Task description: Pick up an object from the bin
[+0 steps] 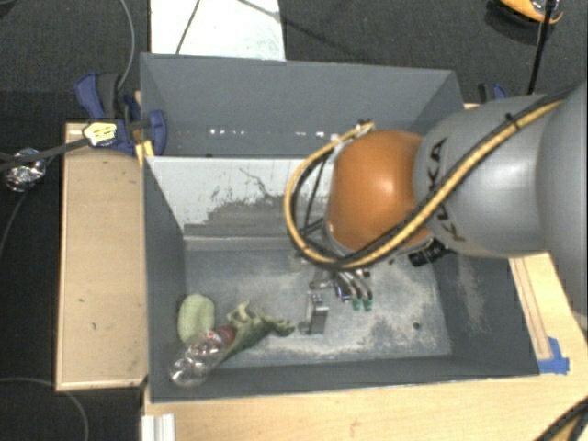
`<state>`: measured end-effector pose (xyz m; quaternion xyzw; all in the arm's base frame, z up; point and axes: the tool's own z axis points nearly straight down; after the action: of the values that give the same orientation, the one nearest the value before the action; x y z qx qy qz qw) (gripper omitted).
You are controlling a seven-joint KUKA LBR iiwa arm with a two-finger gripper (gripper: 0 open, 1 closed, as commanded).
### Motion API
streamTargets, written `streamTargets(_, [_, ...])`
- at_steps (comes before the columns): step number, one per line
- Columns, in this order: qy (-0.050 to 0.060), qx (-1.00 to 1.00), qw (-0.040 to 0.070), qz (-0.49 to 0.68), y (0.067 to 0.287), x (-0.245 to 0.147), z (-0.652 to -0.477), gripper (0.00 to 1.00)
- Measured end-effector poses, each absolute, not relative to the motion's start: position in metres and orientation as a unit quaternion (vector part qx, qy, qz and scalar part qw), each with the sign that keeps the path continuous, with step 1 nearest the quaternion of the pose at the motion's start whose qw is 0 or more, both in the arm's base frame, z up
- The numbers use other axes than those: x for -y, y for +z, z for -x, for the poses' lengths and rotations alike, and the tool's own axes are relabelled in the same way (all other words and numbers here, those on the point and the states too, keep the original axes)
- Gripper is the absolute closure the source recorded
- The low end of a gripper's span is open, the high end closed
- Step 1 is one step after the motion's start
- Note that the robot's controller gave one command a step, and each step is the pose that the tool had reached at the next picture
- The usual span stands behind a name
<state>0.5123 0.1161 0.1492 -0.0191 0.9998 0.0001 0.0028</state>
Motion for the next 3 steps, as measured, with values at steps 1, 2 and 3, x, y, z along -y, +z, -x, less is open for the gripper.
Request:
streamTargets(1, [0.002,-0.999,0.003,0.046,0.103,-0.142,-0.502,0.00])
streamTargets(2, [0.000,-1.000,0.000,0.013,0.083,-0.166,-0.507,0.00])
streamTargets(3, [0.001,-1.000,0.003,-0.004,0.084,-0.172,-0.510,0.00])
